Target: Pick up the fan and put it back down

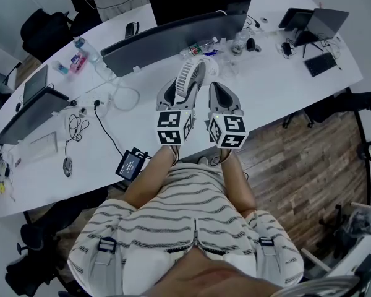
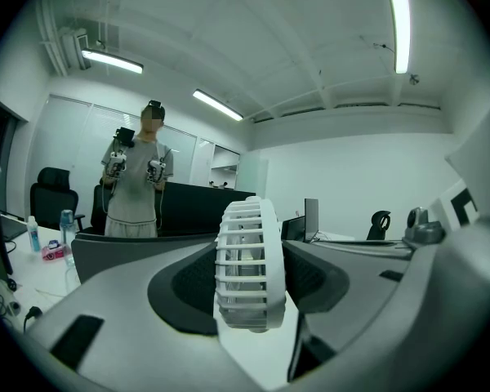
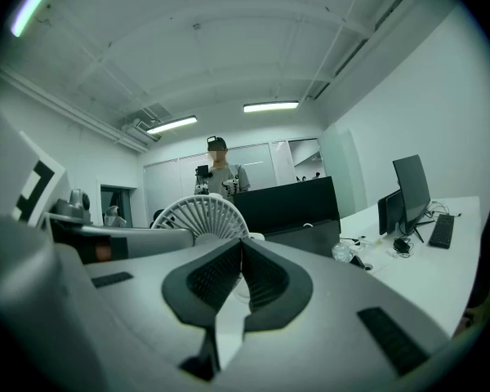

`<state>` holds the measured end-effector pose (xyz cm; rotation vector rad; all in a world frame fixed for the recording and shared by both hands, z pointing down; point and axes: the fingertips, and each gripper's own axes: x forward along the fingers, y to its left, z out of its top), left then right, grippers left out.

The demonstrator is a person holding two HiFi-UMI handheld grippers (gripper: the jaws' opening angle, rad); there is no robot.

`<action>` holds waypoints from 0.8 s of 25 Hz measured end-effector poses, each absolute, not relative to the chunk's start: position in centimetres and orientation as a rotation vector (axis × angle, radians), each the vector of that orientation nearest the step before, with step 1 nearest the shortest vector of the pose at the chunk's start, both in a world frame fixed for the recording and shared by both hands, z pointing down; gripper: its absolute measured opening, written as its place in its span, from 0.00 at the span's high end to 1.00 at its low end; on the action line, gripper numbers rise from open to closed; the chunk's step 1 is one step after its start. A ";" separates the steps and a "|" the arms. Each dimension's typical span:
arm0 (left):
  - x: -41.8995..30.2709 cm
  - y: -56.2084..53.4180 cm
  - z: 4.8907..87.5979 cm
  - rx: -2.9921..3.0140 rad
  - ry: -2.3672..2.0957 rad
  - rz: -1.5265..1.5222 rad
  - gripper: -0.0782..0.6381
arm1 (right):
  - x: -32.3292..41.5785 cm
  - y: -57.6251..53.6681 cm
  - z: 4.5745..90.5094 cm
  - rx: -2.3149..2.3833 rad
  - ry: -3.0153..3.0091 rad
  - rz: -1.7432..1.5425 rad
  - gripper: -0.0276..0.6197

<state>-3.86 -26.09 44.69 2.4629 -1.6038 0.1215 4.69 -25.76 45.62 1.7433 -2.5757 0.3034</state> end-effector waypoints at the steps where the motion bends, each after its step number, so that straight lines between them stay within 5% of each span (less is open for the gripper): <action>1: -3.9 -26.1 44.7 2.464 -1.603 0.122 0.57 | 4.7 -25.7 45.6 1.745 -2.575 0.302 0.94; 20: -3.9 -26.5 45.3 2.481 -1.574 0.191 0.57 | 4.9 -25.3 45.6 1.749 -2.564 0.300 0.94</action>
